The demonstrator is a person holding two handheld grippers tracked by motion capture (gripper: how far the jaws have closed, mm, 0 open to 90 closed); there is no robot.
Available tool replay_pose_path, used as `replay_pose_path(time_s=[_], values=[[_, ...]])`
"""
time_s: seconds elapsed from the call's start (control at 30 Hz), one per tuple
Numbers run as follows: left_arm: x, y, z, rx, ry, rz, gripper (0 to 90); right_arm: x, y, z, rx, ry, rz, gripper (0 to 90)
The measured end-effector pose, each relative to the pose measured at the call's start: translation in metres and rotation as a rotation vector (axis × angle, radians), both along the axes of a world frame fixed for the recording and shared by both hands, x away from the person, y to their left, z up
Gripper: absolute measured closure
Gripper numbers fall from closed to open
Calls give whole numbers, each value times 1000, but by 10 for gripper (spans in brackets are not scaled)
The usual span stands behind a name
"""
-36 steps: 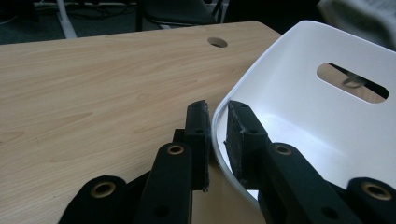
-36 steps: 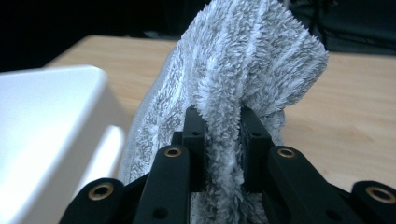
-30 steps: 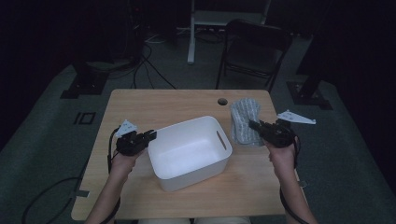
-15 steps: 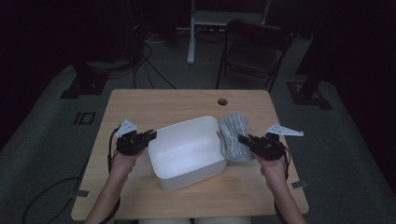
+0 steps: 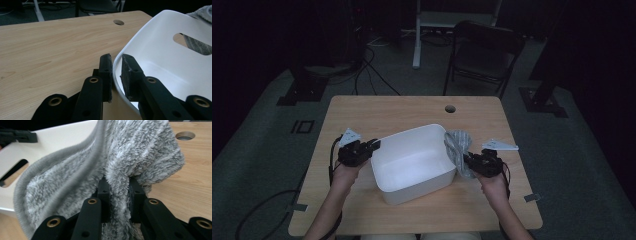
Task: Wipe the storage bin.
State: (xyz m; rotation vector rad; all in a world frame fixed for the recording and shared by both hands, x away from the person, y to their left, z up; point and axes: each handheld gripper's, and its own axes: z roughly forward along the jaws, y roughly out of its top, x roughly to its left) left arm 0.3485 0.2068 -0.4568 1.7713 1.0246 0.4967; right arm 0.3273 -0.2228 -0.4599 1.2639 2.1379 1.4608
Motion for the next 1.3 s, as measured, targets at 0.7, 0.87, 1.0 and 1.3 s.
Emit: replay_pose_path(time_s=[0.7, 0.87, 1.0, 1.3], values=[[1, -4, 0, 22, -8, 1, 788, 21, 10, -4, -54, 30, -10, 772], [2, -3, 0, 16, -3, -9, 789, 25, 10, 3, -91, 28, 1, 770], [3, -4, 1, 27, -4, -14, 791, 32, 12, 13, -78, 11, 2, 772], [3, -4, 1, 49, -18, -12, 789, 45, 16, 0, -79, 58, 3, 776]])
